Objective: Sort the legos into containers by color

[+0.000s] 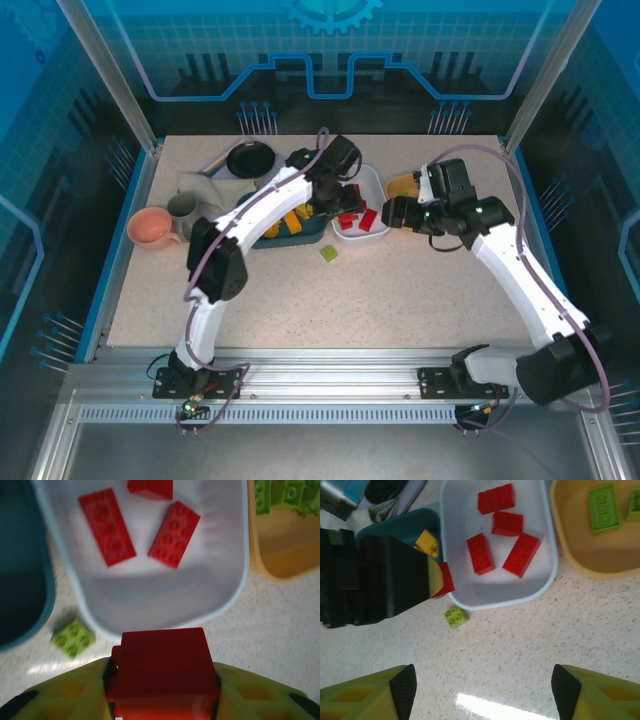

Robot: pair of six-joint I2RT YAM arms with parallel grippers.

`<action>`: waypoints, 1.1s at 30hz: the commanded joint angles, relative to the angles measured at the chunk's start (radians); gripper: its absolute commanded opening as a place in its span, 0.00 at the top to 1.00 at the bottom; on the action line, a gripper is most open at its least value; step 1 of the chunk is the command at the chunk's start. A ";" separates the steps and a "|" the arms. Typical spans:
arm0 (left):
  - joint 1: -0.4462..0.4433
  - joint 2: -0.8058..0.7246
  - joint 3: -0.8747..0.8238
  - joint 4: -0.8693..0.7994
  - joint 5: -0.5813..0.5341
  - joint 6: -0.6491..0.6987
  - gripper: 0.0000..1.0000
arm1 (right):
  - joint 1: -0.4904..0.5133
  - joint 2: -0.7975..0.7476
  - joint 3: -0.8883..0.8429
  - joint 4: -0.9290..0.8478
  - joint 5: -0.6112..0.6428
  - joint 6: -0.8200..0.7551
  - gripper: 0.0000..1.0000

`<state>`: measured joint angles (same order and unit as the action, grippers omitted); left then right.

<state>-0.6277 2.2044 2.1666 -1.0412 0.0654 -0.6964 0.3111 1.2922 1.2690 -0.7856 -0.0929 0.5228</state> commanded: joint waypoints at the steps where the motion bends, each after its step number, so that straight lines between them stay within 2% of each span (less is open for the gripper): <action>1: -0.003 0.127 0.142 -0.131 -0.009 0.029 0.60 | -0.034 0.059 0.053 -0.060 -0.004 -0.012 0.26; 4: -0.004 0.188 0.194 -0.125 -0.008 0.024 0.59 | -0.058 0.099 0.072 -0.071 -0.015 -0.015 0.26; 12: -0.004 0.255 0.204 -0.102 0.006 0.008 0.51 | -0.067 0.119 0.052 -0.069 -0.039 -0.015 0.26; 17: -0.006 0.261 0.218 -0.100 0.004 0.009 0.39 | -0.067 0.115 0.037 -0.069 -0.045 -0.015 0.26; 22: -0.006 0.227 0.260 -0.114 -0.009 0.012 0.36 | -0.067 0.105 0.038 -0.070 -0.037 -0.018 0.26; 25: -0.006 0.174 0.254 -0.125 -0.047 0.005 0.37 | -0.060 0.093 0.040 -0.070 -0.027 -0.029 0.26; 28: -0.006 0.066 0.178 -0.120 -0.087 -0.018 0.40 | -0.033 0.084 0.037 -0.082 0.009 -0.052 0.27; 30: -0.006 -0.035 0.060 -0.091 -0.108 -0.044 0.41 | 0.002 0.079 0.030 -0.088 0.039 -0.072 0.27; 33: -0.003 -0.242 -0.208 0.008 -0.112 -0.095 0.40 | 0.086 0.082 0.006 -0.077 0.086 -0.097 0.27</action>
<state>-0.6292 2.1609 2.0975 -1.0786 -0.0086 -0.7357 0.3336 1.3930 1.3003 -0.8406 -0.0532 0.4694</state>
